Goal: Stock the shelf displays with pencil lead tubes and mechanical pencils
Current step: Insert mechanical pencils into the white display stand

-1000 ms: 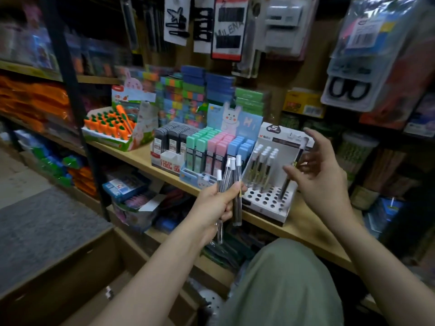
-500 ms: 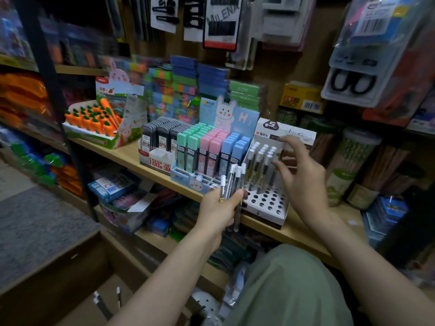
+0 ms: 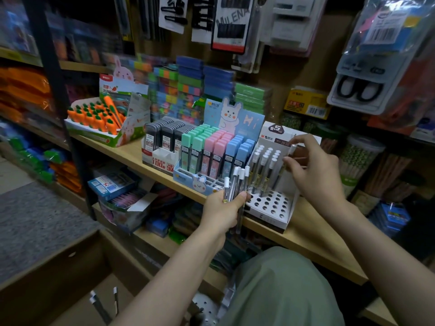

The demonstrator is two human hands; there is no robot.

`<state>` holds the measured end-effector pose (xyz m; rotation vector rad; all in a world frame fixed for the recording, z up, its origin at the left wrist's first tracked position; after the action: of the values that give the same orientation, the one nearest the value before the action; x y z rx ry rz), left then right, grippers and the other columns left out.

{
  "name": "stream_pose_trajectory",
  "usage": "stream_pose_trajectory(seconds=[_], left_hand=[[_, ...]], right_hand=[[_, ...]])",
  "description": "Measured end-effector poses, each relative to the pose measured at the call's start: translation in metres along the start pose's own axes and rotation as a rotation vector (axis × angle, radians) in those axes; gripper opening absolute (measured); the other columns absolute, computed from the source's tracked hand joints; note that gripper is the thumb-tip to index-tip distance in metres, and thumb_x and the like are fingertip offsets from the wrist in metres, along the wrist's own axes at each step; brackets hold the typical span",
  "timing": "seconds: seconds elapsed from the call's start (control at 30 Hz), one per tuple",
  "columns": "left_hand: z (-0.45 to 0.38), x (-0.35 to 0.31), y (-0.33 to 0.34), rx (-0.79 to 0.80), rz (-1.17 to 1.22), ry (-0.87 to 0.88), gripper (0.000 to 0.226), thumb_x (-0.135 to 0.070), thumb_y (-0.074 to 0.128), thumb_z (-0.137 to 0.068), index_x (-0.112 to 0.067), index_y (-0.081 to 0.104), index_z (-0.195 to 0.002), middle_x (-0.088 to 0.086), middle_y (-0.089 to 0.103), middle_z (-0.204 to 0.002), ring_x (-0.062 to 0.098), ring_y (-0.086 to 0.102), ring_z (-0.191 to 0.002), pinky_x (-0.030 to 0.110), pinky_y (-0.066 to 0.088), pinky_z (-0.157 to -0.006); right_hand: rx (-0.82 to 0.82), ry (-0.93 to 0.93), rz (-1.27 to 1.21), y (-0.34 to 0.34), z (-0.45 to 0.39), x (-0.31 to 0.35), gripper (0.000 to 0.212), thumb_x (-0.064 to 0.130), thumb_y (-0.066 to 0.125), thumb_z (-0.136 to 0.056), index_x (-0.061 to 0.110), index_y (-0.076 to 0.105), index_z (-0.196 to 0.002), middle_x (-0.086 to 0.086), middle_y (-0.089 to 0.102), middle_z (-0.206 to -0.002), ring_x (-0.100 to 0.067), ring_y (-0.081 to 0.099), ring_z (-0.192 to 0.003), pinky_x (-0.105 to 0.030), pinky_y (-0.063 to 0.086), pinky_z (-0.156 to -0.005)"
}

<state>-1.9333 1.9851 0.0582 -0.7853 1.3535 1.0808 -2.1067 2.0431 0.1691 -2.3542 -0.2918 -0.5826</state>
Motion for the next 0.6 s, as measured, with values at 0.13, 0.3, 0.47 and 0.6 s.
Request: stream_pose_trajectory(seconds=[0.13,0.3,0.47,0.6], left_hand=[[0.001,-0.001,0.0,0.004,-0.002,-0.006,0.016,-0.026,0.061,-0.095,-0.016,0.074,-0.094,-0.007,0.063,-0.072,0.005,0.044,-0.053,0.016,0.033,-0.041],[0.002,-0.002,0.0,-0.001,-0.013,-0.02,0.016,-0.025,0.061,-0.095,-0.016,0.075,-0.094,-0.009,0.062,-0.07,0.004,0.045,-0.054,0.015,0.033,-0.041],[0.003,-0.004,0.001,-0.002,-0.025,-0.017,0.016,-0.026,0.061,-0.095,-0.018,0.075,-0.093,-0.006,0.066,-0.079,0.005,0.045,-0.056,0.016,0.035,-0.045],[0.008,-0.003,-0.001,0.089,0.072,0.016,0.017,-0.029,0.065,-0.092,-0.016,0.077,-0.092,-0.001,0.069,-0.073,0.007,0.036,-0.046,0.017,0.032,-0.044]], right_hand=[[0.024,0.024,0.053,-0.001,-0.004,0.001,0.03,0.017,0.072,-0.086,0.023,0.058,-0.111,0.008,0.062,-0.081,-0.009,0.063,-0.077,-0.026,0.052,-0.073],[-0.015,0.003,0.143,-0.002,-0.013,0.006,0.025,0.021,0.074,-0.085,0.016,0.073,-0.11,-0.002,0.074,-0.098,-0.013,0.068,-0.089,-0.032,0.055,-0.09],[0.026,0.103,0.196,0.001,-0.008,-0.001,0.024,0.022,0.069,-0.089,0.018,0.073,-0.112,-0.003,0.073,-0.109,-0.015,0.068,-0.096,-0.026,0.053,-0.09],[-0.008,0.035,0.188,-0.008,0.001,0.01,0.038,0.024,0.068,-0.09,0.019,0.063,-0.127,0.006,0.069,-0.099,-0.009,0.067,-0.082,-0.025,0.054,-0.078]])
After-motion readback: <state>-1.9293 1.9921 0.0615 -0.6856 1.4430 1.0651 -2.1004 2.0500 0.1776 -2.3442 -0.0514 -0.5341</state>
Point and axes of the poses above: each hand's wrist, its own z-axis away from the middle knuckle, its own y-axis out of the palm, x = y × z, the point moved 5 cm from there along -z, towards the middle knuckle
